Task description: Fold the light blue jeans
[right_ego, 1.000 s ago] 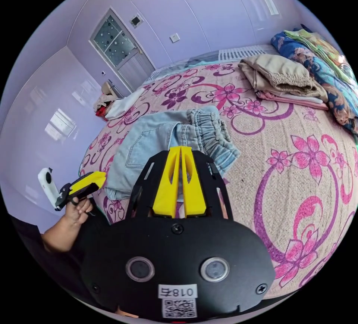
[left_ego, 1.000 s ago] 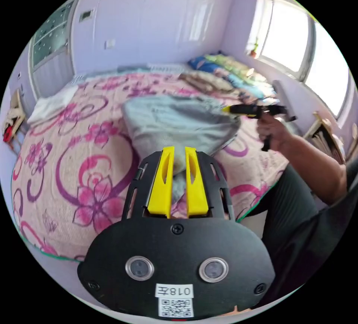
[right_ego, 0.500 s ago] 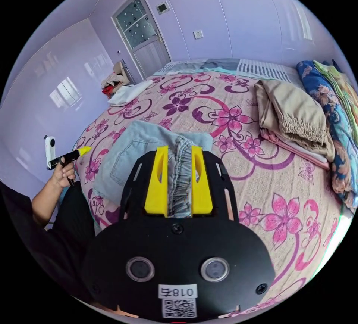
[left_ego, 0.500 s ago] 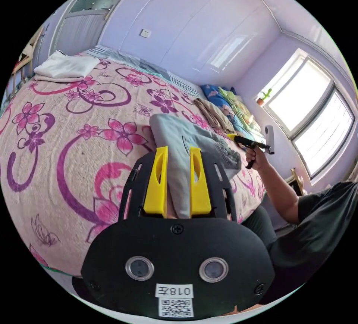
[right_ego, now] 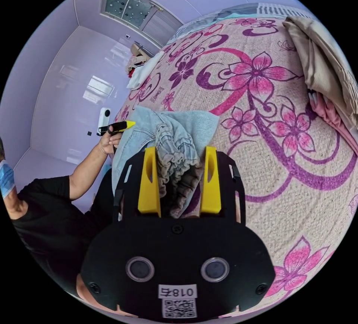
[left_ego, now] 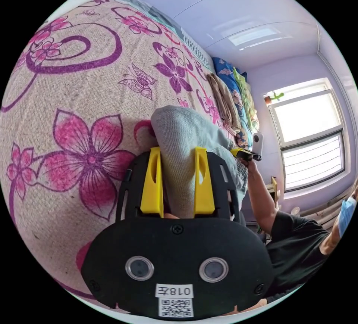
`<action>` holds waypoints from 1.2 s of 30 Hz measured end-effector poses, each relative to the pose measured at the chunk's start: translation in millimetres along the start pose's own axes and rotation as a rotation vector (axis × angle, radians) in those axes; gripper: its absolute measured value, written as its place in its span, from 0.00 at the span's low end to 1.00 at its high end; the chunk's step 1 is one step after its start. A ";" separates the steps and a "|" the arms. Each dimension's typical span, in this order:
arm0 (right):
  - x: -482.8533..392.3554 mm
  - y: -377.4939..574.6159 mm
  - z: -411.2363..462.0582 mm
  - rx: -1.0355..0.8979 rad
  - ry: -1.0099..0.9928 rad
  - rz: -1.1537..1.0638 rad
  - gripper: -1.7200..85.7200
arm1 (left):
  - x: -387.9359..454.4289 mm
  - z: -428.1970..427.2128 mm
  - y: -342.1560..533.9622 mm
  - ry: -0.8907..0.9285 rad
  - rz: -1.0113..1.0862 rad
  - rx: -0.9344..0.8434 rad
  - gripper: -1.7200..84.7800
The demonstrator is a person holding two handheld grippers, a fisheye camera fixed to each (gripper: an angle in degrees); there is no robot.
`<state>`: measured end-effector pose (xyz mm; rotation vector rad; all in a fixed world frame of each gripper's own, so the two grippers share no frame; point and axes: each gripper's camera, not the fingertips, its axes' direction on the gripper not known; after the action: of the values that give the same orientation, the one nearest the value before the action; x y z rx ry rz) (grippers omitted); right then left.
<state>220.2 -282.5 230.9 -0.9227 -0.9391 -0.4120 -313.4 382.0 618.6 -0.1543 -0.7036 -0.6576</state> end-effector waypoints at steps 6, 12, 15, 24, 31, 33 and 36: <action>-32.0 5.0 -10.0 0.076 0.099 -0.092 0.14 | -14.3 -47.9 61.3 0.074 0.169 0.175 0.11; -119.6 55.9 -37.9 0.352 0.232 -0.293 0.14 | 30.7 -145.8 186.9 -0.027 0.454 0.478 0.11; -166.5 56.6 -36.1 0.427 0.252 -0.372 0.14 | 42.5 -218.7 237.9 -0.126 0.496 0.589 0.11; -296.3 -105.7 42.7 0.606 0.100 -0.522 0.14 | 20.2 -565.8 161.9 -0.516 0.569 0.728 0.11; -316.9 -364.8 196.5 0.389 0.247 -0.258 0.19 | -187.1 -800.0 -25.7 -0.572 -0.053 0.597 0.24; -280.9 -388.6 240.8 0.264 0.265 -0.099 0.20 | -236.4 -821.6 25.8 -0.463 -0.099 0.720 0.23; -233.1 -341.1 263.6 0.412 0.081 -0.007 0.17 | -297.5 -827.2 123.8 -0.325 -0.024 0.790 0.22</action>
<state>-267.9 -276.6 274.4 -0.5234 -0.9095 -0.2463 47.1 346.0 -191.8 0.4872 -1.2306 -0.3391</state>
